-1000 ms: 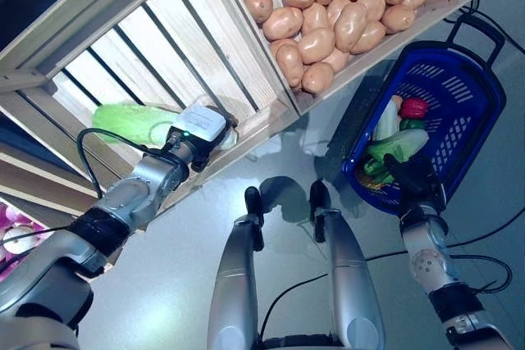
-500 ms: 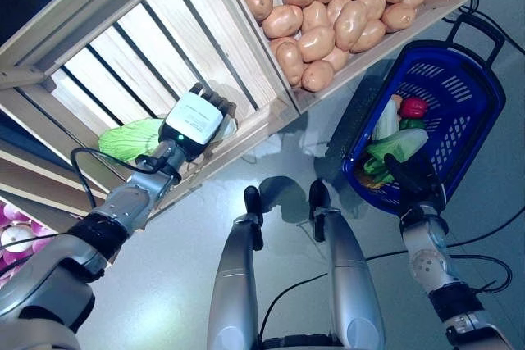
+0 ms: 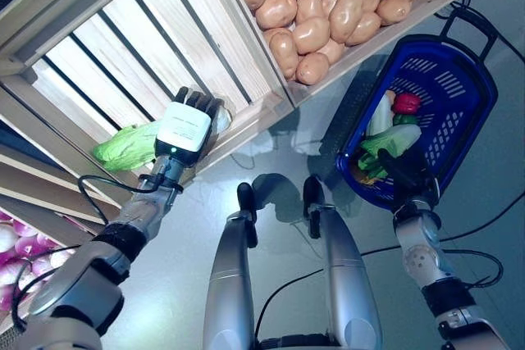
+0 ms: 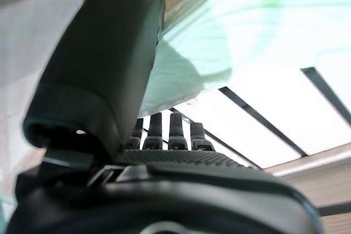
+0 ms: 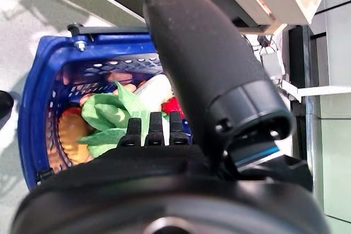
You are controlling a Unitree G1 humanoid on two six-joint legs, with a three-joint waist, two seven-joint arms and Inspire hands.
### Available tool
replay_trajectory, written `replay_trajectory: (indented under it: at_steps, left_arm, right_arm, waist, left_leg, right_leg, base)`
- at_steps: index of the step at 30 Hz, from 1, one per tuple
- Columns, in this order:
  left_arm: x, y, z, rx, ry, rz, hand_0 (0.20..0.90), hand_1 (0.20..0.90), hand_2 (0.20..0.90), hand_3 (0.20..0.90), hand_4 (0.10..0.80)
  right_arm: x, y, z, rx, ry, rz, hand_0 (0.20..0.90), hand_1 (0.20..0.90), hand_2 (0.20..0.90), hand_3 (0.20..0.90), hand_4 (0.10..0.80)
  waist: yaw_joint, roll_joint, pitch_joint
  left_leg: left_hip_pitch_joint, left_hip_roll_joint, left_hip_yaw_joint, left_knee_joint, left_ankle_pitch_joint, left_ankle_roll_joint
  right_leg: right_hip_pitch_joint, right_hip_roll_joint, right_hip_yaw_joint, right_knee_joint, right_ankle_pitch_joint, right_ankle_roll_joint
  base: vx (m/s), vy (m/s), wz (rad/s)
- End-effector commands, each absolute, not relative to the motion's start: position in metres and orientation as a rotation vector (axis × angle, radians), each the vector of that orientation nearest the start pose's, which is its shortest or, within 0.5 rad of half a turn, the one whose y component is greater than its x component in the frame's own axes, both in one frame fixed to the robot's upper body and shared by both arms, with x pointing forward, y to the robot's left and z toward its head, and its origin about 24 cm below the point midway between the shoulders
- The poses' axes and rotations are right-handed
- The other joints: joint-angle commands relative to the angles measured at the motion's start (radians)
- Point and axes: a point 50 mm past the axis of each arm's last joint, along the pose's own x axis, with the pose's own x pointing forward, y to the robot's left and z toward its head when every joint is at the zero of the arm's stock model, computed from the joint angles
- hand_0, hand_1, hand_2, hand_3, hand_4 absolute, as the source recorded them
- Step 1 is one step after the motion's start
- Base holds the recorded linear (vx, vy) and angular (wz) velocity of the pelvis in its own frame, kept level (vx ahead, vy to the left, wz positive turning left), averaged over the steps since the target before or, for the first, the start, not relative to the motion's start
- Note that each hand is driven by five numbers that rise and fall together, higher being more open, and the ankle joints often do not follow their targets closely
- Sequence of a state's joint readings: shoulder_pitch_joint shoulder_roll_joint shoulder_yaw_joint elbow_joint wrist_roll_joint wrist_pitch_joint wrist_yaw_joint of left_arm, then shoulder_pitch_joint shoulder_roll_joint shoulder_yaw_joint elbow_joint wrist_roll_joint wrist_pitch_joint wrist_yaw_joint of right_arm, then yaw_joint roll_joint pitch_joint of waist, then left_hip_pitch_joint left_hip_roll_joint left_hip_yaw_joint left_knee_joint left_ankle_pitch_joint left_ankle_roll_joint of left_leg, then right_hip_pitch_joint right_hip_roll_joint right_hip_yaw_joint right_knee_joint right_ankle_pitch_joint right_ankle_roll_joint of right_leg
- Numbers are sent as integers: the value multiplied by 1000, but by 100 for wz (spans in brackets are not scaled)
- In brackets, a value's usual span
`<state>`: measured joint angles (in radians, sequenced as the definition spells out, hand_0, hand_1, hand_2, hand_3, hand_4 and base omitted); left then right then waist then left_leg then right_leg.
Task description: Put vegetables into the basket
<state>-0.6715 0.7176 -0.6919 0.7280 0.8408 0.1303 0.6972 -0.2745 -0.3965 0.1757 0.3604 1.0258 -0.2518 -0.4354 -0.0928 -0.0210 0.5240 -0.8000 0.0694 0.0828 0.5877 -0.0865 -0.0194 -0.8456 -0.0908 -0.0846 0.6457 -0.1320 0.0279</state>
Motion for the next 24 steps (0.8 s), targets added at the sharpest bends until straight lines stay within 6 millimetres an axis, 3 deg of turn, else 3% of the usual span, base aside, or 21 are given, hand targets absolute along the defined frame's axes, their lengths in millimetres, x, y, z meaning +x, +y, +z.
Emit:
replay_trajectory:
  at_steps: [1,12,13,14,15,16,24]
  left_arm:
    - [355,254,152,1760,-537,560,900,900,900,900,800]
    - [358,256,141,1390,-394,726,900,900,900,900,800]
    - [358,256,140,1381,-390,730,761,761,761,761,707]
    - [359,254,139,1356,-384,738,446,446,446,446,497]
    - [359,254,139,1349,-381,741,333,333,333,333,422]
    - [359,254,138,1342,-376,744,300,300,300,300,400]
    - [360,251,136,1326,-366,733,300,300,300,300,400]
  right_arm:
    - [299,-235,74,563,-125,-460,900,900,900,900,800]
    - [305,-225,73,582,-122,-463,900,900,900,900,800]
    - [305,-224,72,585,-120,-462,900,900,900,900,800]
    - [305,-222,73,588,-119,-457,900,900,900,900,800]
    - [306,-222,73,588,-120,-455,900,900,900,900,800]
    - [306,-221,73,589,-121,-454,900,900,900,900,800]
    - [307,-217,76,580,-126,-449,900,900,900,900,800]
  waist:
    - [8,-22,-4]
    - [15,-54,-4]
    - [16,-56,-4]
    - [15,-59,-4]
    - [16,-60,-4]
    - [15,-60,-4]
    - [11,-56,-4]
  left_leg:
    - [-2,-8,18,-31,24,0]
    - [-7,-15,1,-41,30,2]
    - [-7,-15,-1,-42,30,2]
    - [-7,-16,-2,-41,29,3]
    - [-6,-17,-3,-42,29,3]
    - [-5,-19,-3,-44,29,3]
    - [8,-27,0,-53,27,4]
  right_leg:
    - [45,-14,-22,-59,80,22]
    - [40,7,-14,-65,87,23]
    - [40,8,-15,-64,87,23]
    - [40,10,-15,-65,87,23]
    - [40,11,-14,-65,87,23]
    - [42,12,-13,-66,88,23]
    - [53,18,-4,-81,89,22]
  base:
    - [0,0,0]
    - [-3,-17,0]
    - [-3,-36,3]
    - [-2,-27,3]
    - [0,0,0]
    - [0,0,0]
    - [0,0,0]
